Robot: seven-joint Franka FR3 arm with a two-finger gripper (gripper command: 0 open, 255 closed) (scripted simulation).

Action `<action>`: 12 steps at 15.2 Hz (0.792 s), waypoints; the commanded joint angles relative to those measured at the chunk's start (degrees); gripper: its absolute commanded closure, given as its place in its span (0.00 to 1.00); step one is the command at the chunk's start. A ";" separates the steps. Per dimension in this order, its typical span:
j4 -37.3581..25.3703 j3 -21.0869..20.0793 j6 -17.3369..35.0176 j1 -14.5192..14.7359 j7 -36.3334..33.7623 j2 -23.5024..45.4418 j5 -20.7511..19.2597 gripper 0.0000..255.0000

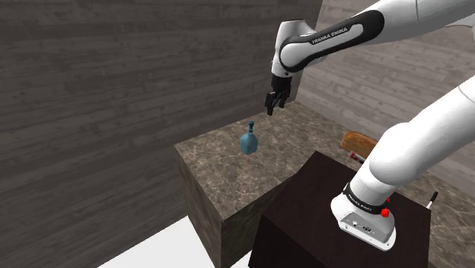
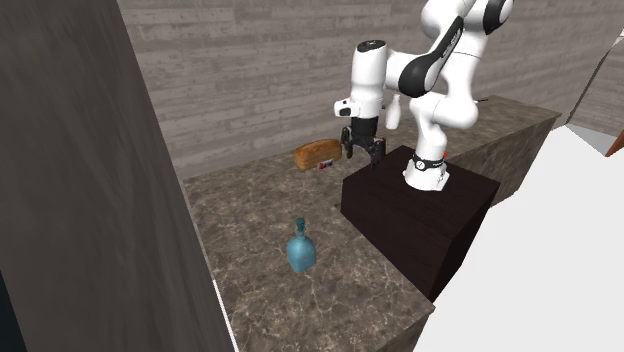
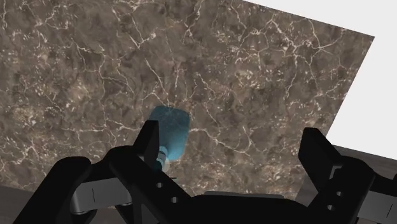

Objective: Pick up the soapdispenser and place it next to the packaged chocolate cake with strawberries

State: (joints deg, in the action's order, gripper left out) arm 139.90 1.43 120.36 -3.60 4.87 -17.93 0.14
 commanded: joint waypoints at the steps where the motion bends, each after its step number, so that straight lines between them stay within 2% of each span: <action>1: -1.07 0.27 3.30 -0.21 0.49 3.99 -0.33 0.00; 12: -12.99 1.85 16.89 -1.67 3.54 28.22 -1.33 0.00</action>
State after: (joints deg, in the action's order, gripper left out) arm 128.98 3.14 136.36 -5.07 8.01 7.52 -1.18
